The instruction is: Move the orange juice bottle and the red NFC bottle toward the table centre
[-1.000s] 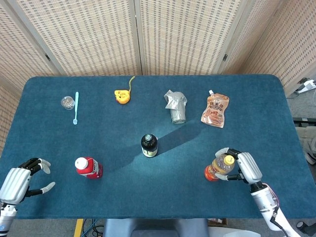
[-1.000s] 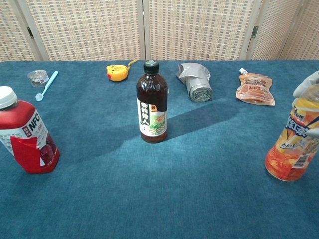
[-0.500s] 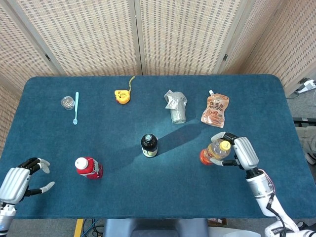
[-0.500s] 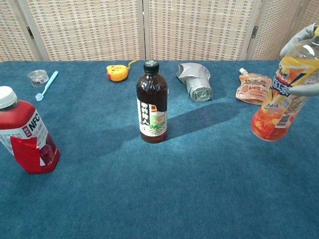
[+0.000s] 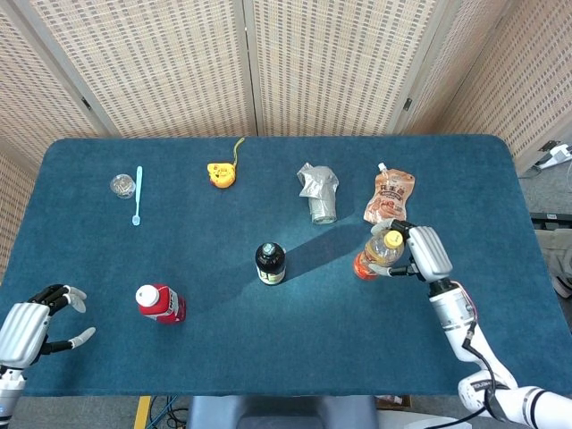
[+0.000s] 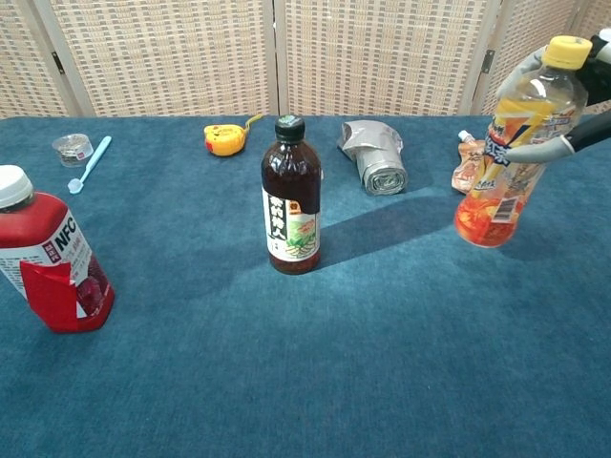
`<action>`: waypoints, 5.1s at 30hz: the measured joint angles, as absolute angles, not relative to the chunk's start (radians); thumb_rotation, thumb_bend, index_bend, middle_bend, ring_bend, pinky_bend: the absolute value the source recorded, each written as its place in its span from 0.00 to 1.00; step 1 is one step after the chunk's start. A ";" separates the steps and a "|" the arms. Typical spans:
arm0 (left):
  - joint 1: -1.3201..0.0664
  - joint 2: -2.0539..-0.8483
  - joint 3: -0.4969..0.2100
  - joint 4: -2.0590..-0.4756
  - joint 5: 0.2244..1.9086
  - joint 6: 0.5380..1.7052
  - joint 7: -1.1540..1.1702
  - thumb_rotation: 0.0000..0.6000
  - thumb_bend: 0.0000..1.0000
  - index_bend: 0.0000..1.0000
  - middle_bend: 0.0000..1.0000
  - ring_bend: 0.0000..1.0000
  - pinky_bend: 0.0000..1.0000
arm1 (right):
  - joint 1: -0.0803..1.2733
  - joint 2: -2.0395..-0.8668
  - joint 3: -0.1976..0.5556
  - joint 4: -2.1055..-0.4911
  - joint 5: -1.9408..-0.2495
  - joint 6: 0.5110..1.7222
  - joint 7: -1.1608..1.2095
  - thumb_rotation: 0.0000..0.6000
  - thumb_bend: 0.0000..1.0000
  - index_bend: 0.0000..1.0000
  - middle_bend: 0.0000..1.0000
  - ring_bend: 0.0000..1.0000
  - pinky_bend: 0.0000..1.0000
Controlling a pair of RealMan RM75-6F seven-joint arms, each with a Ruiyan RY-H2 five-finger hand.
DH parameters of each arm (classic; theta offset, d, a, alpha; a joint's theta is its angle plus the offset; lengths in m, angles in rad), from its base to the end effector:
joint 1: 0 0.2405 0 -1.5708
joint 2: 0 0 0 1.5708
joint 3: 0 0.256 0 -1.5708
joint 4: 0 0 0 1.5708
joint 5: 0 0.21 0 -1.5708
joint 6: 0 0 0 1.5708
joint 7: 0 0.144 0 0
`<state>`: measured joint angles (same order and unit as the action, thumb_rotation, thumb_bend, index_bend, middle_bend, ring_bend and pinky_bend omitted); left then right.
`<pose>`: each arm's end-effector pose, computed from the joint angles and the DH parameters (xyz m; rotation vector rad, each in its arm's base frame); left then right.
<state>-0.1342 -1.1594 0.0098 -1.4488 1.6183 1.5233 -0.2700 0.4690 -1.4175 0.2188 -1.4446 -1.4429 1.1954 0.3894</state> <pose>-0.3176 0.1857 0.1514 -1.4770 -0.9676 -1.0897 -0.2162 -0.3179 0.0663 1.4523 -1.2602 1.4419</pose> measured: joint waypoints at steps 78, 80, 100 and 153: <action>-0.142 -1.173 0.003 -1.432 1.627 1.523 -0.307 1.00 0.13 0.49 0.42 0.30 0.46 | 0.475 -1.232 0.135 -1.642 -1.496 1.245 0.222 1.00 0.00 0.05 0.14 0.17 0.35; -0.145 -1.176 0.003 -1.431 1.636 1.526 -0.316 1.00 0.13 0.46 0.42 0.30 0.46 | 0.441 -1.176 0.122 -1.691 -1.505 1.282 0.179 1.00 0.00 0.06 0.15 0.17 0.35; -0.242 -1.123 0.051 -1.523 1.660 1.335 -0.493 1.00 0.13 0.01 0.00 0.03 0.27 | 0.126 -1.029 -0.025 -1.692 -1.690 1.656 0.212 1.00 0.00 0.07 0.18 0.17 0.35; -0.392 -1.315 -0.024 -1.496 1.503 1.166 -0.582 1.00 0.13 0.62 0.50 0.31 0.43 | 0.047 -1.038 -0.028 -1.609 -1.797 1.744 0.345 1.00 0.00 0.08 0.22 0.17 0.35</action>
